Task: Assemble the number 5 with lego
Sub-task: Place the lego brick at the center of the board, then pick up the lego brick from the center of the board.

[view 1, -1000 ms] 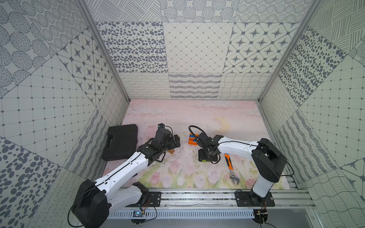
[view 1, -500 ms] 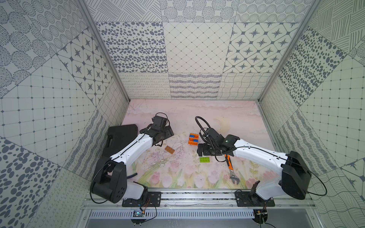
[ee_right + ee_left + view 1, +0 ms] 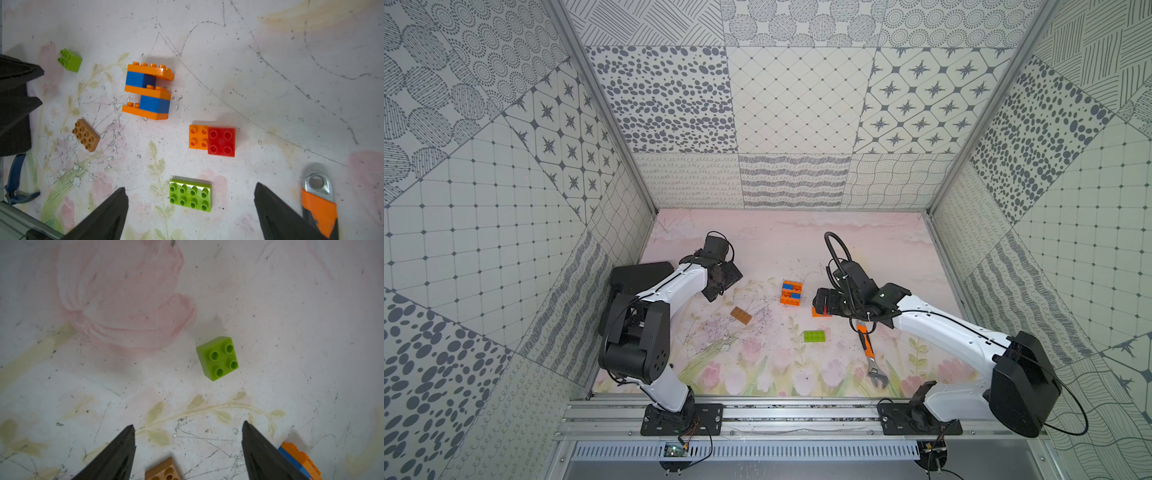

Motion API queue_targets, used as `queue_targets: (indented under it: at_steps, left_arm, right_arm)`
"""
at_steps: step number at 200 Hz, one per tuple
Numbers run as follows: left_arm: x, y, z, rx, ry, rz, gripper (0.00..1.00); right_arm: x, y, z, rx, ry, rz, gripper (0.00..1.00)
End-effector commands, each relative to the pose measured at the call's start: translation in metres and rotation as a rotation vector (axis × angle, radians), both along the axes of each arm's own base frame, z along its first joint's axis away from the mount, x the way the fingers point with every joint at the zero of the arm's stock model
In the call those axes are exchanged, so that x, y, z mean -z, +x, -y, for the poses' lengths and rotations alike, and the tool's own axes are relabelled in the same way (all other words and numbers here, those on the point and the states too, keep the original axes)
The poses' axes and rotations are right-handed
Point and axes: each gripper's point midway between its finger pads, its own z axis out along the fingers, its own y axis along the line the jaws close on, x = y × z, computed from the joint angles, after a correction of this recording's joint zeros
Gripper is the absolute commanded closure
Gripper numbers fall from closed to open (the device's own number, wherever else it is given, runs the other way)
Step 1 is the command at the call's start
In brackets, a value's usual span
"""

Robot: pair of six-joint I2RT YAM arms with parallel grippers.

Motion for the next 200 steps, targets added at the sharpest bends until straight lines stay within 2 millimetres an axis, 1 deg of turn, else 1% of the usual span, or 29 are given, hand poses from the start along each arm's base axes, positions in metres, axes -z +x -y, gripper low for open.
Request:
queue_targets:
  at_steps: [1, 16, 43, 61, 77, 95, 125, 155, 174, 200]
  left_arm:
    - [0.006, 0.005, -0.008, -0.163, -0.051, -0.054, 0.17]
    - [0.009, 0.012, -0.005, -0.197, -0.070, -0.070, 0.17]
    - [0.023, 0.020, -0.002, -0.266, -0.080, -0.136, 0.18]
    - [0.025, 0.030, 0.000, -0.267, -0.079, -0.152, 0.23]
    - [0.026, 0.030, -0.005, -0.296, -0.046, -0.186, 0.24]
    - [0.030, 0.032, -0.009, -0.320, -0.019, -0.206, 0.31]
    - [0.030, 0.042, -0.001, -0.260, -0.018, -0.222, 0.32]
    - [0.031, 0.045, 0.009, -0.174, 0.005, -0.260, 0.36]
    - [0.034, 0.040, 0.010, -0.158, 0.016, -0.278, 0.44]
    - [0.037, 0.036, 0.013, -0.133, 0.019, -0.278, 0.45]
  right_arm:
    - [-0.008, 0.004, -0.014, 0.001, 0.093, 0.023, 0.01]
    - [-0.012, 0.004, -0.013, -0.003, 0.097, 0.043, 0.01]
    - [-0.016, 0.006, -0.008, 0.011, 0.086, 0.074, 0.01]
    - [-0.017, 0.007, -0.009, 0.003, 0.082, 0.073, 0.01]
    - [-0.015, 0.007, -0.010, 0.000, 0.078, 0.059, 0.01]
    - [-0.012, 0.008, -0.013, -0.010, 0.076, 0.046, 0.01]
    - [-0.006, 0.010, -0.021, -0.026, 0.080, 0.017, 0.01]
    - [-0.001, 0.010, -0.028, -0.042, 0.089, -0.018, 0.01]
    - [0.004, 0.009, -0.029, -0.050, 0.082, -0.036, 0.01]
    - [0.002, 0.008, -0.028, -0.058, 0.073, -0.037, 0.01]
